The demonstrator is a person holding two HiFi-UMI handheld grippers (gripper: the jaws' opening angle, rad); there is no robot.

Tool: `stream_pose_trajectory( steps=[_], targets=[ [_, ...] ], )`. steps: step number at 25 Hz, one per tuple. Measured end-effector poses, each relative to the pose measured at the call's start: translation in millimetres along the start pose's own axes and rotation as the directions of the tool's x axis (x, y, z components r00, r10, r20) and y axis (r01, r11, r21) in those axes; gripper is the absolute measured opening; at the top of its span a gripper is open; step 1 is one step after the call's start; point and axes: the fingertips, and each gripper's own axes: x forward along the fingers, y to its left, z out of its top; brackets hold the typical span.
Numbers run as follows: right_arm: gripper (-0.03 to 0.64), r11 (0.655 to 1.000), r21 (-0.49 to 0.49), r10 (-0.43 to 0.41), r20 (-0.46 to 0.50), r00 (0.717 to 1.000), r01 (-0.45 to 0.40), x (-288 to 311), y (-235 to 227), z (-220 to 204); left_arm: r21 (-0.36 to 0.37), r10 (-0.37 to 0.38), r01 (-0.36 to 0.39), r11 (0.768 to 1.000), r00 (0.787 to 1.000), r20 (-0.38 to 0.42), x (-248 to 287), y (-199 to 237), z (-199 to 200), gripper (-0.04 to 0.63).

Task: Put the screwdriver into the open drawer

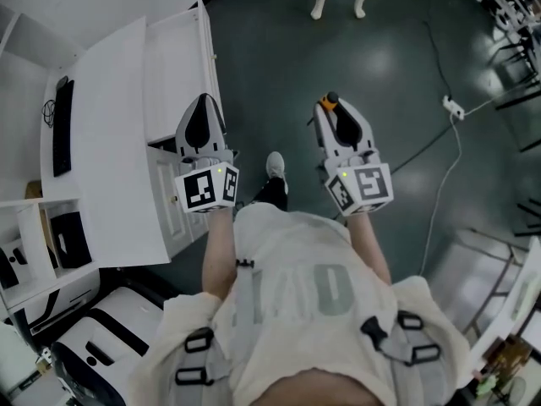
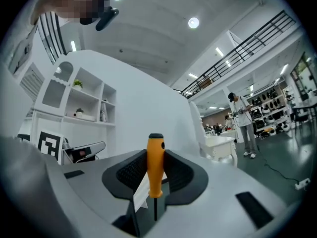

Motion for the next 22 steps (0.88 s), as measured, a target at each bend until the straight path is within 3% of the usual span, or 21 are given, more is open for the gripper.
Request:
stream_pose_trajectory(
  steps=[7, 15, 20, 22],
  targets=[
    [0.101, 0.999, -0.023, 0.043, -0.039, 0.998, -0.044, 101.4, 9.5, 0.7, -0.098, 0.036, -0.035, 0.995, 0.999, 0.008, 74.7, 65.9, -8.9, 0.005],
    [0.101, 0.997, -0.031, 0.07, -0.098, 0.993, -0.073, 181.7, 3.2, -2.3, 0.045, 0.045, -0.043, 0.998, 0.998, -0.04, 130.4, 97.1, -17.2, 0.005],
    [0.101, 0.996, 0.008, 0.093, -0.119, 0.989, -0.092, 209.5, 4.2, -8.5, 0.046, 0.092, -0.091, 0.995, 0.995, -0.03, 148.3, 112.4, -10.8, 0.005],
    [0.101, 0.994, 0.037, 0.106, -0.117, 0.987, -0.102, 218.5, 2.5, -8.1, 0.079, 0.095, -0.091, 0.993, 0.994, -0.049, 153.4, 115.2, -16.5, 0.005]
  ],
)
